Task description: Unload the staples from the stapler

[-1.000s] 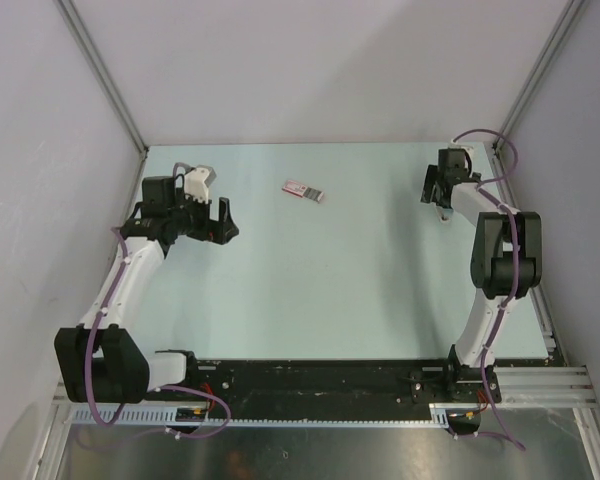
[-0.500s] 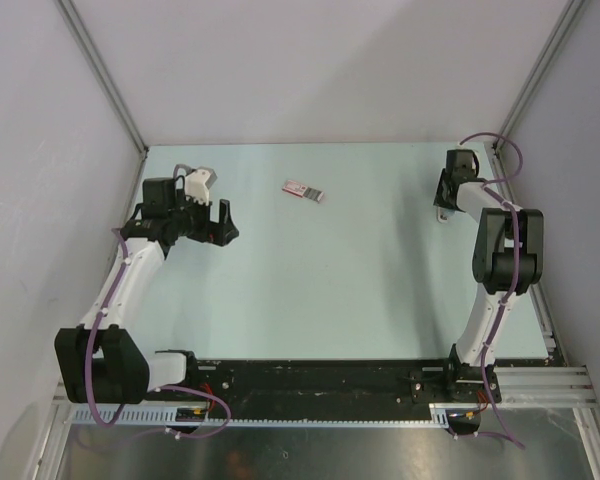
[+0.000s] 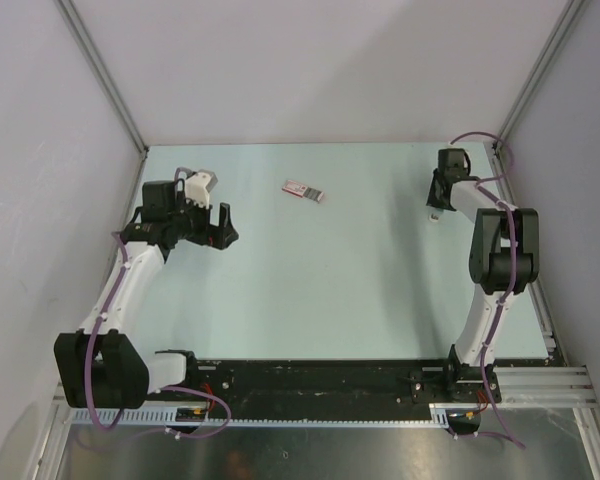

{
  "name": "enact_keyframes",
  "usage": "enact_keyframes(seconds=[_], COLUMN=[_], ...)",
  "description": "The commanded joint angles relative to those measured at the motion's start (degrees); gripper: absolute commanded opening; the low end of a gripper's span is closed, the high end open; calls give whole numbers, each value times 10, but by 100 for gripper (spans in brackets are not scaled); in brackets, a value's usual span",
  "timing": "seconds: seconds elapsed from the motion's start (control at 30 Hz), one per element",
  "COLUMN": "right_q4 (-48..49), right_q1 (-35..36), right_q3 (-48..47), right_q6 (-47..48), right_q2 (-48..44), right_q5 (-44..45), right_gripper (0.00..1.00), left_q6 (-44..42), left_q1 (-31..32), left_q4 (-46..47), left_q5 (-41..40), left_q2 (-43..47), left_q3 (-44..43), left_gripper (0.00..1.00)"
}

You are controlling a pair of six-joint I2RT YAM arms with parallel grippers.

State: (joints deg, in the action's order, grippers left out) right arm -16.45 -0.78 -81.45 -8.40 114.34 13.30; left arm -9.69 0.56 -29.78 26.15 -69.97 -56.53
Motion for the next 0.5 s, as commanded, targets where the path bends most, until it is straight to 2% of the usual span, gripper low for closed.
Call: enact_keyframes(seconds=[0.0,0.13,0.3,0.47], right_q4=[-38,-49,-54,-14], right_q1=[63,133,263,404], right_q3=[-20,-11,-1,25], right_q6=[-37,-81,-142,-231], right_q2=[-28,-74,-125,-154], right_q5=[-27,-50,-34,10], right_gripper=[2,0,0,0], left_q6=[-13,-16,-22,-46], left_q1=[-4,-4,-4,-4], left_q4=[7,6,1,-2], left_q5=[13,6,-1,66], left_q2=[27,47,66,87], left_q3=[6,15,24,50], left_gripper=[99,100,99,99])
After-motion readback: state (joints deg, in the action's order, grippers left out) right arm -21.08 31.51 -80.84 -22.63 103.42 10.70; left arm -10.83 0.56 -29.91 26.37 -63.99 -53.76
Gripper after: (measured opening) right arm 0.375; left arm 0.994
